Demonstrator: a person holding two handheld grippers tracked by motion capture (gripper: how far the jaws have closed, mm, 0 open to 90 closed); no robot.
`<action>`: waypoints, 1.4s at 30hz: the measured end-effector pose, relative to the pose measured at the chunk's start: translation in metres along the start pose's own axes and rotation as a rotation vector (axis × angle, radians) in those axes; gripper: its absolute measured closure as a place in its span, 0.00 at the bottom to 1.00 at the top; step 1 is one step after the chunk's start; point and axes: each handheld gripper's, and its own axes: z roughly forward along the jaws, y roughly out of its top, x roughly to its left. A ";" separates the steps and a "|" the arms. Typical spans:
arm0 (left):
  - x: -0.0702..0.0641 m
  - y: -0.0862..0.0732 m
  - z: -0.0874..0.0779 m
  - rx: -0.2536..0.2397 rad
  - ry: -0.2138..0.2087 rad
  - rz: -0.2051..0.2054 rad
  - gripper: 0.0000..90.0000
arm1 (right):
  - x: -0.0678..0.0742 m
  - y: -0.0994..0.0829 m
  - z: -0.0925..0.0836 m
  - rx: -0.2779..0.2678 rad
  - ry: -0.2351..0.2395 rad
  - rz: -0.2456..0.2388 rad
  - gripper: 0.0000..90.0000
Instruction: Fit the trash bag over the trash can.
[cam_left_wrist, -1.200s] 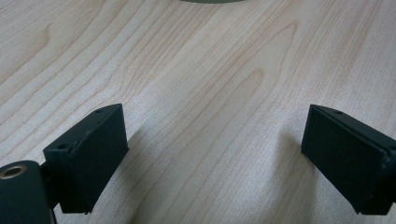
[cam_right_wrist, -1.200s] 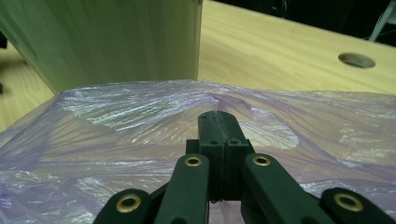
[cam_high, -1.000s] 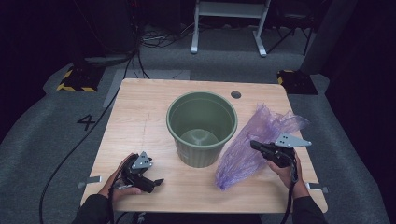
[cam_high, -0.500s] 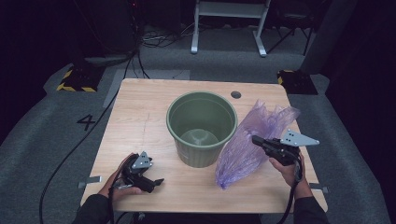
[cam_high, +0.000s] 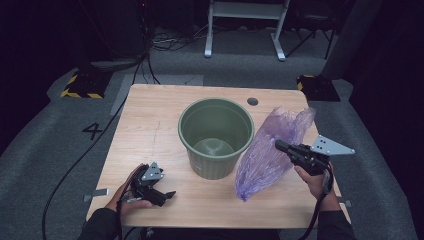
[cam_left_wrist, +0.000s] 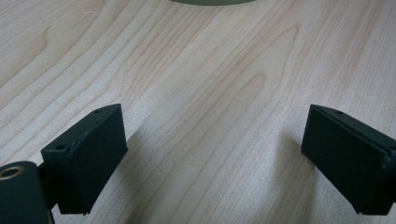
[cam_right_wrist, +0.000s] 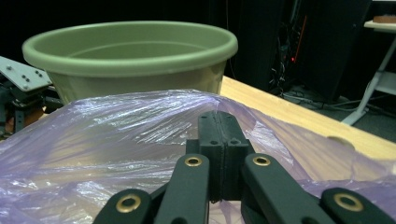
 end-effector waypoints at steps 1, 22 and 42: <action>0.000 0.000 0.000 -0.001 0.000 0.000 0.07 | 0.001 0.005 -0.001 -0.012 0.009 -0.006 1.00; -0.002 0.000 0.000 -0.004 0.011 -0.004 0.08 | 0.010 0.054 -0.004 -0.080 0.014 -0.084 1.00; -0.002 0.003 0.000 0.010 0.016 -0.006 0.09 | 0.002 0.098 -0.027 -0.126 -0.052 -0.107 1.00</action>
